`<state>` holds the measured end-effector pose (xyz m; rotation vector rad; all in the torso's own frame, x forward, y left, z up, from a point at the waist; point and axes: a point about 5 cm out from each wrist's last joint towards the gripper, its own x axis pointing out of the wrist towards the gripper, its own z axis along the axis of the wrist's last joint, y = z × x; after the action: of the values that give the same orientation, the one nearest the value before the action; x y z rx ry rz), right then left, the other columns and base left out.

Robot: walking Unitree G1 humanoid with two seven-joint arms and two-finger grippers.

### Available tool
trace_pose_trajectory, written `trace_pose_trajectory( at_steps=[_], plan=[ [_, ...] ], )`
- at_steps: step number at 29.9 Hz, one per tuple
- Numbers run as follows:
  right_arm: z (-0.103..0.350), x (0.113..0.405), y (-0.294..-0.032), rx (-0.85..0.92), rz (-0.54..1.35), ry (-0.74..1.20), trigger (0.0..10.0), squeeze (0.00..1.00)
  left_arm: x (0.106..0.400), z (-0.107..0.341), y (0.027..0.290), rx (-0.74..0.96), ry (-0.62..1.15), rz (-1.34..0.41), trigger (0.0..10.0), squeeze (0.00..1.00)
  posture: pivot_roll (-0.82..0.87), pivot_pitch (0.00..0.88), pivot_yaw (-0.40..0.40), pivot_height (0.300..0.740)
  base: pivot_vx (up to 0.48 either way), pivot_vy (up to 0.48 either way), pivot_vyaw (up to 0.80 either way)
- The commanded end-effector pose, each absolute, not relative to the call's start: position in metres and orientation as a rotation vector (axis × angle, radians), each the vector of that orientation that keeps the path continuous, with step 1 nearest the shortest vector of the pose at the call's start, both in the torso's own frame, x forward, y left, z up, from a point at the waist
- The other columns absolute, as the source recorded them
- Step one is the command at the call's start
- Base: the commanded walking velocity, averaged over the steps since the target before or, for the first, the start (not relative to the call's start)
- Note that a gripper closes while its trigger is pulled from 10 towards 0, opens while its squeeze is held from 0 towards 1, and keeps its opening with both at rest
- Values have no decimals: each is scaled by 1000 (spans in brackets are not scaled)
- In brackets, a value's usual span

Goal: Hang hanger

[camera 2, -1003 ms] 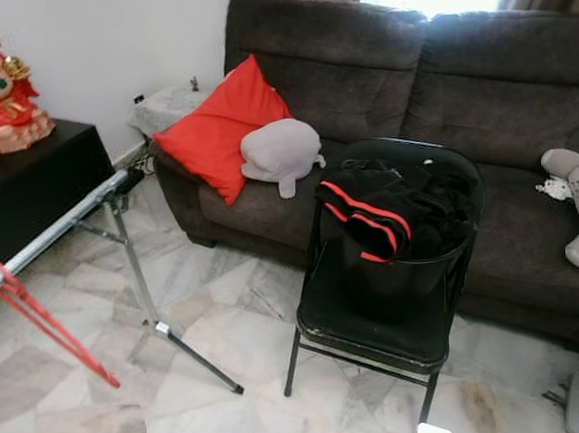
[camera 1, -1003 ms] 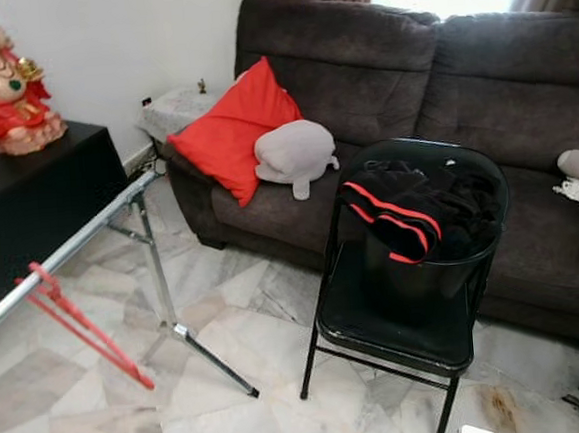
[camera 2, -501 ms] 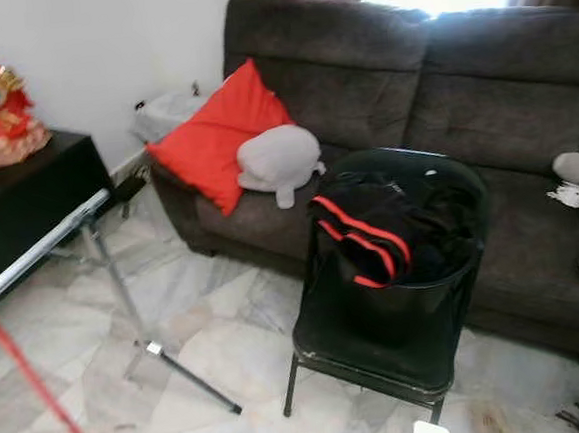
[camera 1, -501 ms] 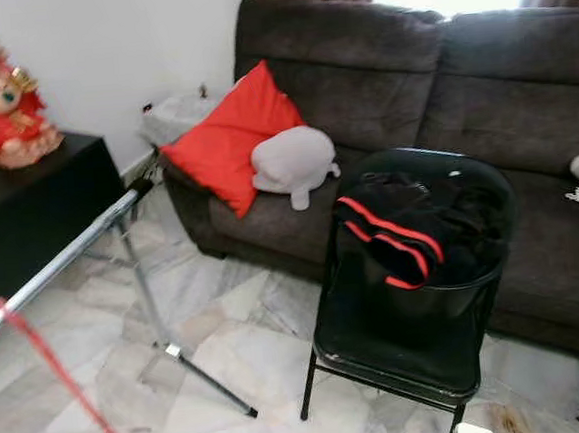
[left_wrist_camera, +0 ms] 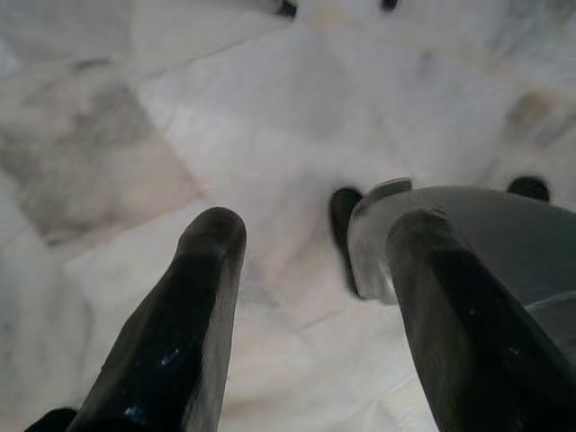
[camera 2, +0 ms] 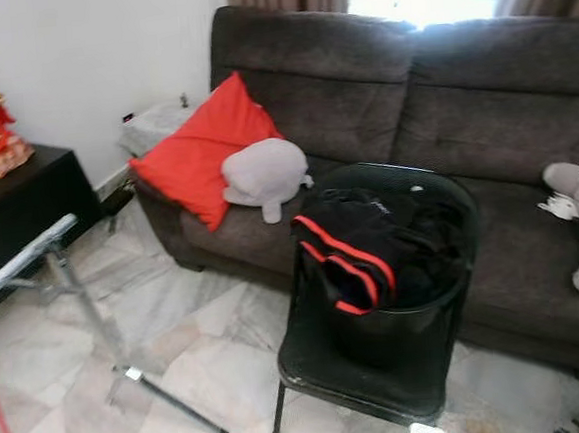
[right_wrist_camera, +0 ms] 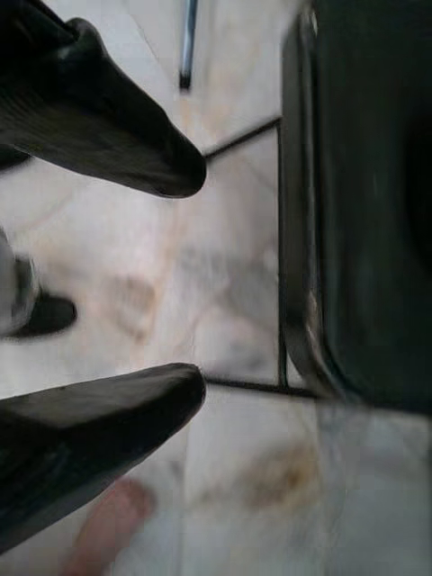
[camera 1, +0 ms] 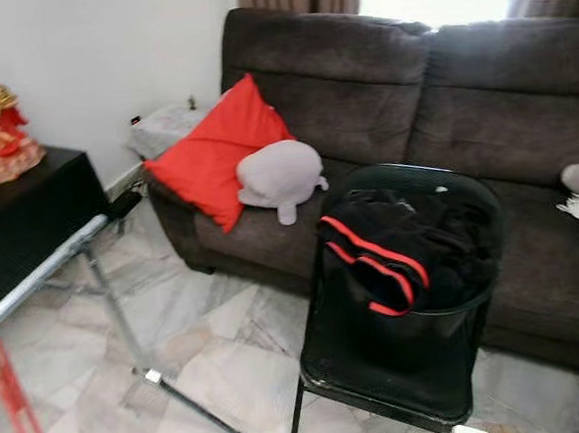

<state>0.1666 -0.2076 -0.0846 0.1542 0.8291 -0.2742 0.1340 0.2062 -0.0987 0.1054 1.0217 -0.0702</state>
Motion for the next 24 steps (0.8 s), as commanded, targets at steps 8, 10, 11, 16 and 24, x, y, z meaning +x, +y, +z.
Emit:
trace_pose_trajectory(
  at_steps=[8,10,11,16,24],
  plan=[
    [-61,210,-193,184,-211,639,10000,0,126,-100,215,137,1052,-74,10000,0,42,0,14,740,61,0,0],
    [-53,220,-191,192,-197,578,10000,0,126,-100,215,136,1054,-73,10000,0,38,0,8,740,0,0,0],
    [-49,226,-190,199,-192,541,10000,0,125,-100,215,136,1055,-72,10000,0,36,0,6,740,0,0,0],
    [-24,247,-189,249,-215,339,10000,0,124,-101,214,133,1056,-68,10000,0,28,0,-6,740,0,0,0],
    [7,233,-192,253,-236,136,10000,0,125,-100,214,129,1054,-67,10000,0,7,0,-23,740,0,0,0]
  ],
)
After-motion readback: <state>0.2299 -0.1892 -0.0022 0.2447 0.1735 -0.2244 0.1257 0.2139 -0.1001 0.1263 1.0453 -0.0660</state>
